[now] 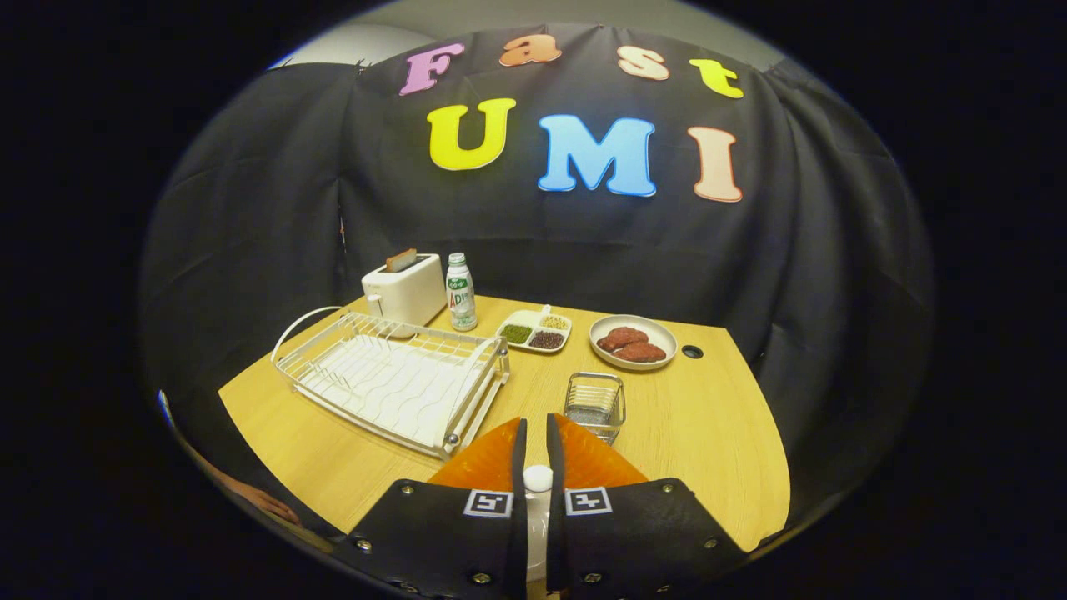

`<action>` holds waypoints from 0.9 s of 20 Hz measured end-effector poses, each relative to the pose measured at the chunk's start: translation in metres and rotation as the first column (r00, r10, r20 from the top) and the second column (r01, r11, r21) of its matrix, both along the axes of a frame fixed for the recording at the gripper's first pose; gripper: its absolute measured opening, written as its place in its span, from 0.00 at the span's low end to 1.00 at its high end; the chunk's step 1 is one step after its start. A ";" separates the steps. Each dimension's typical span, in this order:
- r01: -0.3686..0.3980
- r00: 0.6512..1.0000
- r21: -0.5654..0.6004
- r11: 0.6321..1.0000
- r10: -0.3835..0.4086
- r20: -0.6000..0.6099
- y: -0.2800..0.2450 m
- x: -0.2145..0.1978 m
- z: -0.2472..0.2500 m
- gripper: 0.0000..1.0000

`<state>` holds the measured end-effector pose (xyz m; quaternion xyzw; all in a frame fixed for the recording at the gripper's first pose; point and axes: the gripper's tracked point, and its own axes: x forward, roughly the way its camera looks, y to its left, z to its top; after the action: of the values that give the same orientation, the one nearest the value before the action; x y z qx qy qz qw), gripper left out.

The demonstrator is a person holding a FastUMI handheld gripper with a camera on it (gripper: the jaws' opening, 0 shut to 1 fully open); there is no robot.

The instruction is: Take the plate from the dish rack, then take the spoon from the basket and place it into the plate.

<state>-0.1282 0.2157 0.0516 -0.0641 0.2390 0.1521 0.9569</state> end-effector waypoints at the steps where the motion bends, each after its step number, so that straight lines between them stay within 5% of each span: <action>1: -0.007 1.000 0.002 1.000 0.007 -0.017 0.004 0.000 -0.006 0.09; 18: -0.151 0.983 0.001 0.988 0.151 -0.108 0.066 0.009 -0.035 0.09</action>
<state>-0.1191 0.2821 0.0166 -0.0771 0.2851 0.2266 0.9281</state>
